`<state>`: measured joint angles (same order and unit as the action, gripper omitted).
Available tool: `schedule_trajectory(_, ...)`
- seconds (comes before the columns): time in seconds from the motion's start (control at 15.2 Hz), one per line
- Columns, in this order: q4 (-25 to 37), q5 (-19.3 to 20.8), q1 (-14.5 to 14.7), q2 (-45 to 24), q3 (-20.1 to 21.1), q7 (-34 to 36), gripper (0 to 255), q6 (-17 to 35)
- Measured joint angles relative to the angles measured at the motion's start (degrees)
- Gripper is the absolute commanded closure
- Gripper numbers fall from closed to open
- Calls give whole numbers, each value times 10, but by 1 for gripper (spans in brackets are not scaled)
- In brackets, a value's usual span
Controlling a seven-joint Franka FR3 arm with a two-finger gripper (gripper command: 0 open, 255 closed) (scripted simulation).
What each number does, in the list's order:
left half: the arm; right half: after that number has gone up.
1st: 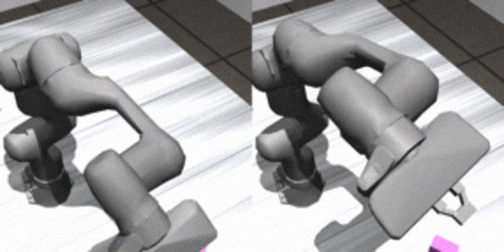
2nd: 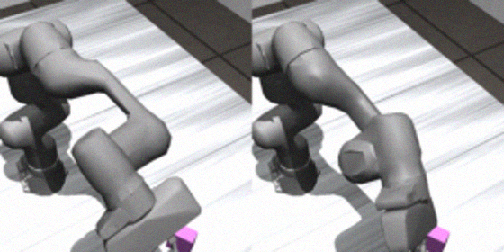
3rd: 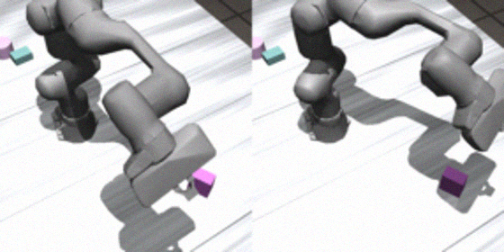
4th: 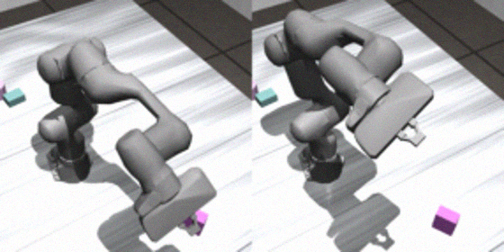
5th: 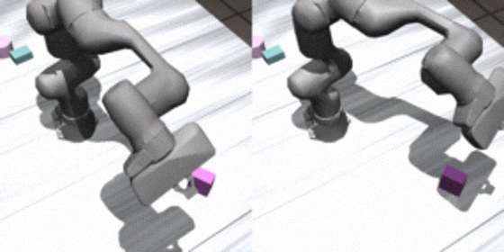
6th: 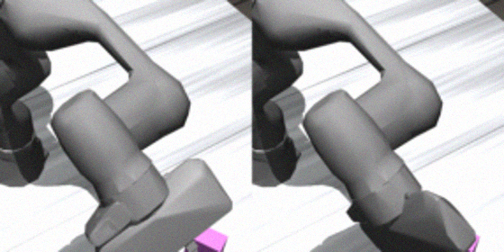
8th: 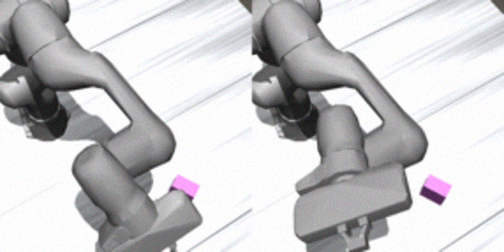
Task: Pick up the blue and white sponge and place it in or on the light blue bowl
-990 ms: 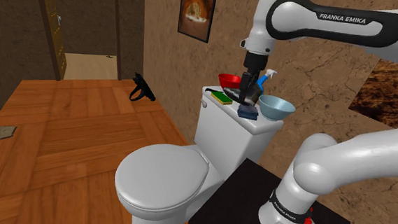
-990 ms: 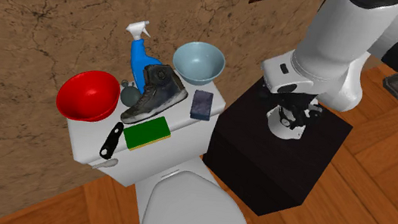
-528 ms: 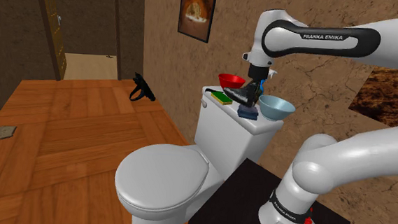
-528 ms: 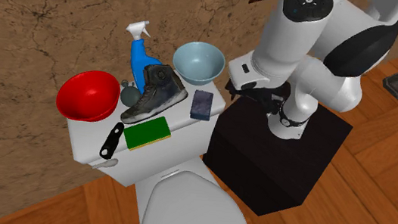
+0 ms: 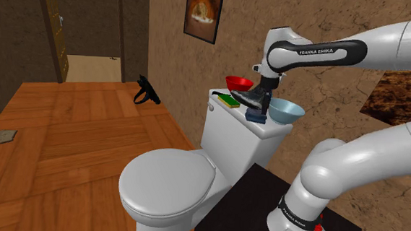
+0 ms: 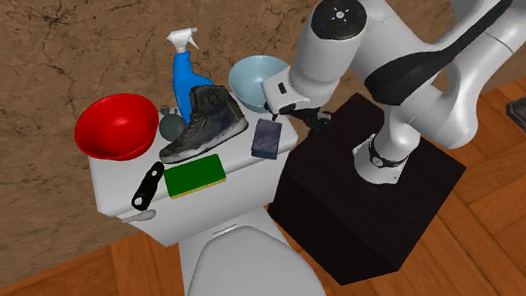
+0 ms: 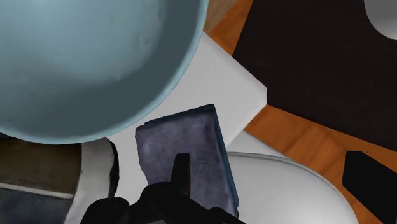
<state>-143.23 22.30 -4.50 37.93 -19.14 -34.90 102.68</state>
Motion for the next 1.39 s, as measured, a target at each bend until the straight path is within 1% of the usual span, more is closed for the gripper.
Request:
schedule_trajectory(0.2, 12, 36, -7, -46, -40, -49, 0, 42)
schedule_trajectory(0.26, 15, 43, -8, -57, -46, -59, 0, 52)
schedule_trajectory(0.46, 4, 55, -12, -65, -59, -68, 0, 75)
schedule_trajectory(0.79, -15, 66, -15, -80, -71, -68, 0, 122)
schedule_trajectory(1.19, -23, 68, -19, -82, -74, -68, 0, 122)
schedule_trajectory(1.25, -23, 68, -19, -82, -74, -68, 255, 122)
schedule_trajectory(1.39, -23, 68, -19, -83, -74, -68, 255, 121)
